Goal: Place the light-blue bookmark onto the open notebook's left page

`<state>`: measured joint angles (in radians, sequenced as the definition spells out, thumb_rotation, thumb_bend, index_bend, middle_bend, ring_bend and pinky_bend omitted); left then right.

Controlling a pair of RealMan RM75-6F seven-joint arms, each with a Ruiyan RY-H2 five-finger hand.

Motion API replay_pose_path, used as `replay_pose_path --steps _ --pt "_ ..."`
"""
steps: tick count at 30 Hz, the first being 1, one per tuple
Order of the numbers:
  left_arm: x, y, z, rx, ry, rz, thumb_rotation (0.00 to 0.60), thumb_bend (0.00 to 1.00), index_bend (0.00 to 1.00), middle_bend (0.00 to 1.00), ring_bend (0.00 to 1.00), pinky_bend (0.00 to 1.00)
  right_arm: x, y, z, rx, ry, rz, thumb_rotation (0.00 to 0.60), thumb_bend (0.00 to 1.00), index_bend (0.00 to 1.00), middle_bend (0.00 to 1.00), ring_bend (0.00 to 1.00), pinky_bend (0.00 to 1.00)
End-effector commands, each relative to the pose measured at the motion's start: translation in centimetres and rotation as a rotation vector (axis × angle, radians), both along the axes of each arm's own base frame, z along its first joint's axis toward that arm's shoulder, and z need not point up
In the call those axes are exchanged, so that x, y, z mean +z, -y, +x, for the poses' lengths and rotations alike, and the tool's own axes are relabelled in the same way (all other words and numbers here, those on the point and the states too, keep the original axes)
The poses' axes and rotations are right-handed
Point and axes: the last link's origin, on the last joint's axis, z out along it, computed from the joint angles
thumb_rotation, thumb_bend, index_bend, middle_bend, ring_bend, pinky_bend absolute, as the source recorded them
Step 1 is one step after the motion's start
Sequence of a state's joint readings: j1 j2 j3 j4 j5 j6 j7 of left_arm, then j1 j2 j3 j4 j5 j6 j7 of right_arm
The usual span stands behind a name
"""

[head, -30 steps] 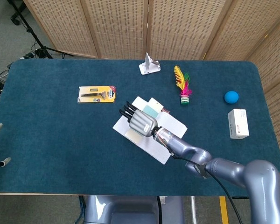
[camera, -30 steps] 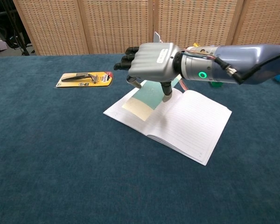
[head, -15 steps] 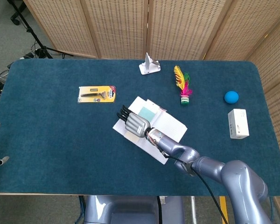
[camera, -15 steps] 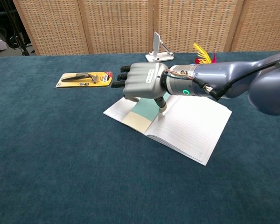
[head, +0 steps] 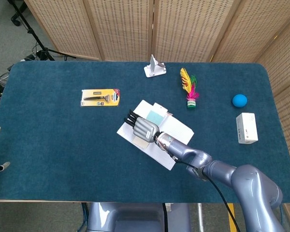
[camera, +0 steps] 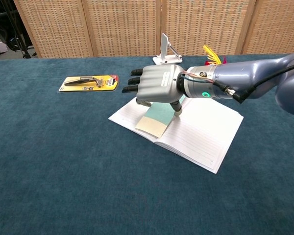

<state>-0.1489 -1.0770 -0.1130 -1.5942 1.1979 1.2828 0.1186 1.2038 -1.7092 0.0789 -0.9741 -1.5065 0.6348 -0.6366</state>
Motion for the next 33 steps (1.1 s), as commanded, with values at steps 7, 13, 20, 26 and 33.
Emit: replay_pose_path --steps 7,13,20,26,33 --pt "0.1 0.1 0.1 -0.003 0.005 0.002 0.6 0.0 0.0 0.0 0.0 0.0 0.9 -0.5 -0.1 0.003 0.036 0.016 0.6 0.0 0.09 0.0 0.0 0.0" --pt "0.2 0.1 0.0 -0.003 0.013 -0.003 0.6 0.0 0.0 0.0 0.0 0.0 3.7 -1.1 0.3 -0.049 0.161 0.031 0.6 0.01 0.09 0.0 0.0 0.0" --pt "0.3 0.7 0.5 -0.03 0.027 -0.009 0.6 0.0 0.0 0.0 0.0 0.0 6.3 -1.8 -0.6 -0.238 0.345 0.08 0.6 0.79 0.18 0.0 0.0 0.0" --pt "0.6 1.2 0.6 -0.04 0.037 -0.002 0.6 0.0 0.0 0.0 0.0 0.0 5.6 -1.6 -2.0 -0.446 0.457 0.104 0.6 1.0 0.22 0.05 0.0 0.0" --pt "0.7 1.0 0.5 -0.037 0.044 -0.003 0.6 0.0 0.0 0.0 0.0 0.0 3.4 -1.2 -2.8 -0.554 0.45 0.098 0.6 1.0 0.22 0.06 0.0 0.02"
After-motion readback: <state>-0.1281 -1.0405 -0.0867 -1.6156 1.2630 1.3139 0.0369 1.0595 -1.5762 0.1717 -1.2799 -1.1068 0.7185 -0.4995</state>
